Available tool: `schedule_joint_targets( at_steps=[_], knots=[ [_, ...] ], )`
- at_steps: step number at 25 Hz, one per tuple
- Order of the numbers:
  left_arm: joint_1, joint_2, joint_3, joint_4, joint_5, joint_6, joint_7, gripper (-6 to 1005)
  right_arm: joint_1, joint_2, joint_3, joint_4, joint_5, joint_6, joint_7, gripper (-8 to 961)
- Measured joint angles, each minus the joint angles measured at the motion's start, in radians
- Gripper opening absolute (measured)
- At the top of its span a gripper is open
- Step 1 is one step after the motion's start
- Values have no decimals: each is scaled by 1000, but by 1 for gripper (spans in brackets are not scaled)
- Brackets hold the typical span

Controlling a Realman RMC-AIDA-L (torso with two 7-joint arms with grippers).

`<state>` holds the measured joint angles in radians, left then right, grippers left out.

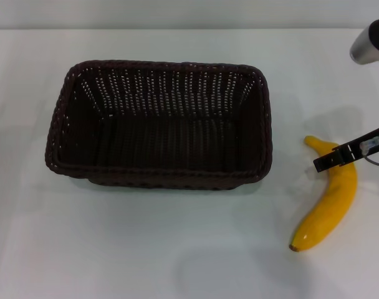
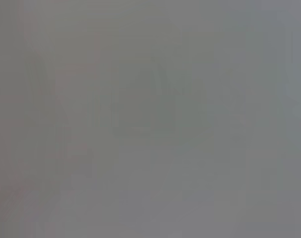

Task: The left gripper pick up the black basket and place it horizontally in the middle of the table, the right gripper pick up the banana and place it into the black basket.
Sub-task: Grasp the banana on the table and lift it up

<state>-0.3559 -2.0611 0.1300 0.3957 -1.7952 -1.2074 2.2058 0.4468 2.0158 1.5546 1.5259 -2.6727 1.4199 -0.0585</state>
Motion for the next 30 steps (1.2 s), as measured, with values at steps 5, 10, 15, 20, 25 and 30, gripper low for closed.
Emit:
schedule_joint_targets(
  at_steps=[5,10,15,20,25,30],
  knots=[
    [-2,-1,0,0,-1,-1,1,714,22,0,-5,-51,2,-13,5,853],
    [-7,0,0,0,-1,0,2,714,32,0,-15,-90,-2,-30,9,850],
    [-6,0,0,0,-8,0,4,714,33,-3,-25,-87,-5,-35,8,846],
    [-1,1,0,0,-15,-6,4,714,32,-5,-24,-82,-14,-31,1,729],
    [0,1,0,0,-15,-8,3,714,26,-7,-10,-74,-20,-27,-12,563],
    [4,0,0,0,-15,-9,3,714,19,-9,35,-42,-37,-19,-40,474]
  ],
)
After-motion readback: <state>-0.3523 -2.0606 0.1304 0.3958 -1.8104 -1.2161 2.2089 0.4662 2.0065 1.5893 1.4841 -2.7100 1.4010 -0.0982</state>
